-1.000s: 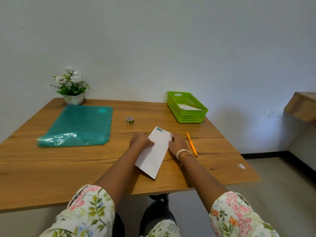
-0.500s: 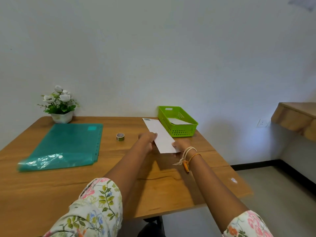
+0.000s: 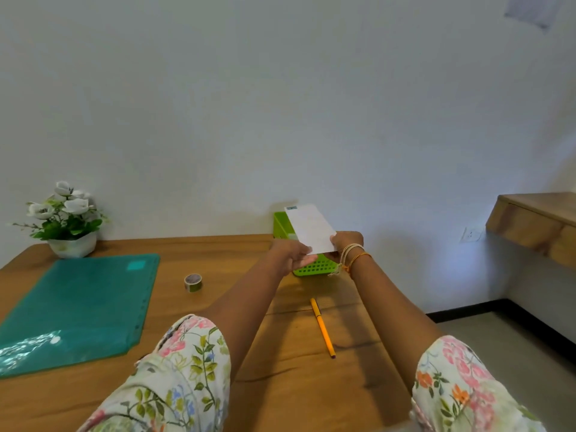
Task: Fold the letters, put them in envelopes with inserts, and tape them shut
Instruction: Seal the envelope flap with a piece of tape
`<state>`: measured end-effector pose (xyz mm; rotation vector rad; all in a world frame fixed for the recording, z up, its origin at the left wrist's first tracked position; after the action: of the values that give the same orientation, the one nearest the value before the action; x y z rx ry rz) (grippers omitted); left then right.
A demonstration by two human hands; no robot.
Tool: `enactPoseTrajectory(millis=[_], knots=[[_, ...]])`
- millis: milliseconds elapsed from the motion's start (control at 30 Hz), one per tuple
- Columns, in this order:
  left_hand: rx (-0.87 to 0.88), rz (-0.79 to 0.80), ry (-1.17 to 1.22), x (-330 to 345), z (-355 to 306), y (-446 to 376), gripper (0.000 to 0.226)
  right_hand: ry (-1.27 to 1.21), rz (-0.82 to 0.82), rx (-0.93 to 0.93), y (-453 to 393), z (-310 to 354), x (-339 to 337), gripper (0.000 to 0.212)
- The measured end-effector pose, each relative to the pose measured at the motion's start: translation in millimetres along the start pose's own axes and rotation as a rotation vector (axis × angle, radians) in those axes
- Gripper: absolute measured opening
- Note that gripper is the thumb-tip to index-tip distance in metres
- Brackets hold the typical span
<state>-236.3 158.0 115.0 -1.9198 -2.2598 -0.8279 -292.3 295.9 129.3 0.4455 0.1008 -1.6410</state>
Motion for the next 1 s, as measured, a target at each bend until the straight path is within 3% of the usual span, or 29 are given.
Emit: enactPoseTrajectory(millis=[67,200,333,367,433,500,633,767,833,933,1000], knots=[[0.031,-0.036,0.02,4,0,-10,0.016,-0.101,-0.025,0.047,-9,0,1,0.011],[0.074,-0.065,-0.002,4,1,-30,0.021,-0.06,-0.028,0.06,-28,-3,6,0.012],[0.043,-0.043,-0.064,2,8,-43,0.013,-0.093,-0.003,0.008,-48,-3,15,0.051],[0.037,-0.039,-0.074,1,10,-47,0.013,-0.116,0.008,-0.002,-52,-4,17,0.055],[0.047,-0.034,-0.083,0,13,-55,0.016,-0.113,-0.024,-0.013,-55,-4,18,0.041],[0.07,-0.047,-0.088,-1,12,-59,0.026,0.061,-0.087,-0.061,-52,0,14,0.032],[0.138,-0.153,-0.158,-8,13,-70,0.041,0.448,-0.166,-0.138,-59,0,14,0.042],[0.172,-0.168,-0.189,-11,17,-77,0.048,0.698,-0.151,-0.223,-63,-4,18,0.031],[0.186,-0.149,-0.202,-12,19,-77,0.048,0.779,-0.128,-0.226,-62,-9,19,0.023],[0.225,-0.147,-0.26,-16,21,-71,0.043,0.825,-0.129,-0.236,-58,-21,20,0.037],[0.277,-0.146,-0.347,-22,24,-64,0.038,0.782,-0.232,-0.298,-49,-29,18,0.04]])
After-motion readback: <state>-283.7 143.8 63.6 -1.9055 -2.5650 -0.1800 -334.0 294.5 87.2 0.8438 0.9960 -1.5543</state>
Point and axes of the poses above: each hand's wrist, its own y-axis away from the middle knuckle, its own x-axis out of the palm, z = x × y, the point moved 6 cm from there along -y, towards the middle knuckle, and after that the axes turned 12 degrees about y, right-handed, at the moved point
